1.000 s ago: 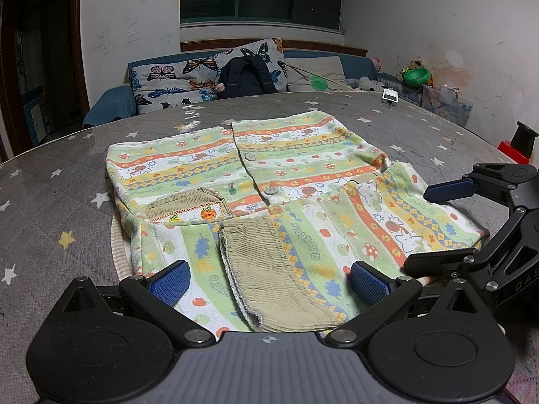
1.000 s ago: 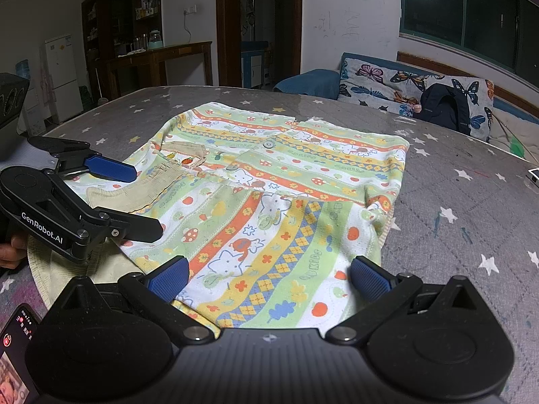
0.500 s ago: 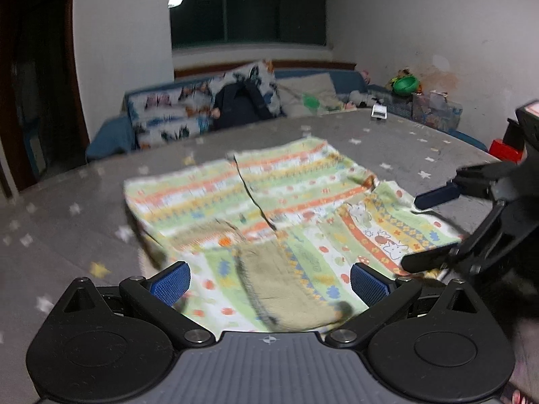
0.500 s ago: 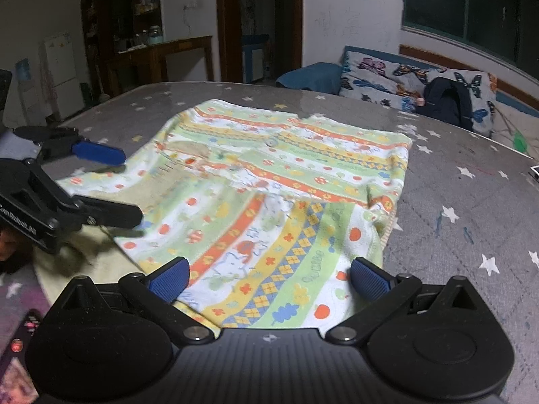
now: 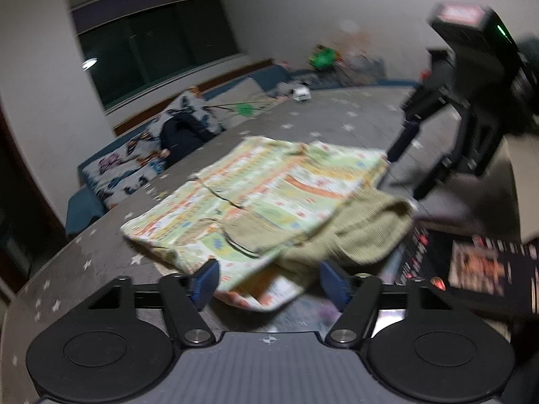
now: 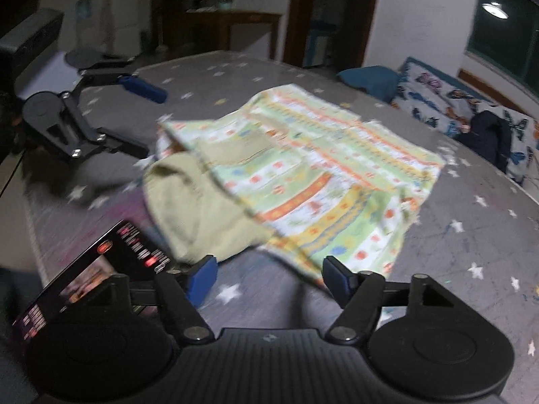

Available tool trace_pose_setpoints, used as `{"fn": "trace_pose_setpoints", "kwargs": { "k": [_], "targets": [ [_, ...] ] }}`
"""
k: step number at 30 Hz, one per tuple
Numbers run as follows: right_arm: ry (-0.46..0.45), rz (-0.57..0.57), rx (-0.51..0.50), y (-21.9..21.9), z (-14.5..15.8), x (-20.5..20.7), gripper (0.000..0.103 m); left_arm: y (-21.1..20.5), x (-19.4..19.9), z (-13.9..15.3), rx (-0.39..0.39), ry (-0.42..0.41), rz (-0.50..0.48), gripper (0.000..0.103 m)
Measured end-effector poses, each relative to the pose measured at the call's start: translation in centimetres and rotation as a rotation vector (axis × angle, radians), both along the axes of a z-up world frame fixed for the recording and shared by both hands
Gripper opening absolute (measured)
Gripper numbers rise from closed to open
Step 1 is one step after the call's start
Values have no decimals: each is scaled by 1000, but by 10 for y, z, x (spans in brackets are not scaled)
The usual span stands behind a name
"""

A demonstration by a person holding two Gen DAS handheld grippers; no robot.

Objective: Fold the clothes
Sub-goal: 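Grasp the khaki corduroy hem with the left gripper while the right gripper grasps it too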

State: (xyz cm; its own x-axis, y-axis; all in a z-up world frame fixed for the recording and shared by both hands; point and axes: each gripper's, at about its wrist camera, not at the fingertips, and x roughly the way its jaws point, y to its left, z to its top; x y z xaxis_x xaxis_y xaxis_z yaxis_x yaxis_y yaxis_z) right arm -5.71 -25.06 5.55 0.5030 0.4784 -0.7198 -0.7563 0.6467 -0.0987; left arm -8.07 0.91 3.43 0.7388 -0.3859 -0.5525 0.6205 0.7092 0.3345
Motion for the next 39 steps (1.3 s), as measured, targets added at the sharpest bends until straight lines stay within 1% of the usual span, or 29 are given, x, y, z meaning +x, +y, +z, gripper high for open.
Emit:
{"fn": "trace_pose_setpoints", "kwargs": {
  "k": [1, 2, 4, 6, 11, 12, 13, 15, 16, 17, 19, 20, 21, 24, 25, 29, 32, 34, 35, 36, 39],
  "targets": [
    [7, 16, -12, 3, -2, -3, 61, -4, -2, -4, 24, -10, -20, 57],
    [13, 32, -22, 6, -3, -6, 59, -8, -4, -7, 50, -24, -39, 57],
    [17, 52, -28, 11, -6, -8, 58, -16, -9, -14, 102, -53, -77, 54],
    [25, 54, -19, 14, -7, -7, 58, -23, -12, -19, 147, -79, -112, 54],
    [32, 37, 2, 14, -7, -4, 58, -34, -13, -27, 195, -116, -180, 54],
    [31, 36, 5, 14, -6, -5, 59, -36, -12, -28, 202, -120, -188, 52],
    [29, 35, 7, 14, -6, -5, 60, -37, -11, -29, 203, -121, -192, 48],
    [26, 35, 12, 13, -4, -6, 60, -39, -9, -32, 204, -123, -201, 42],
    [24, 35, 14, 13, -3, -6, 60, -39, -8, -33, 205, -124, -205, 37],
    [24, 35, 16, 12, -3, -7, 60, -40, -7, -34, 204, -124, -207, 35],
    [23, 32, 16, 11, -2, -7, 60, -40, -5, -35, 195, -123, -203, 26],
    [23, 31, 14, 11, -2, -7, 60, -40, -4, -36, 191, -123, -201, 24],
    [22, 30, 13, 11, -2, -7, 61, -41, -3, -34, 186, -125, -196, 19],
    [19, 28, 9, 9, -2, -8, 63, -40, 2, -28, 134, -114, -170, 13],
    [17, 27, 8, 9, -2, -9, 66, -39, 5, -26, 113, -108, -159, 11],
    [4, 27, 0, 7, -1, -11, 68, -36, 13, -15, 34, -77, -102, 7],
    [-7, 35, -12, 6, 0, -13, 68, -32, 28, -8, -40, -41, -50, 7],
    [-12, 42, -18, 7, 1, -14, 70, -32, 38, -4, -70, -27, -23, 7],
    [-15, 46, -19, 8, 1, -15, 75, -31, 41, -2, -85, -20, -11, 7],
    [-20, 53, -18, 9, 1, -16, 76, -30, 43, 2, -99, -11, -3, 7],
    [-35, 76, -15, 15, 0, -15, 77, -29, 50, 7, -124, 5, 18, 7]
  ]
}}
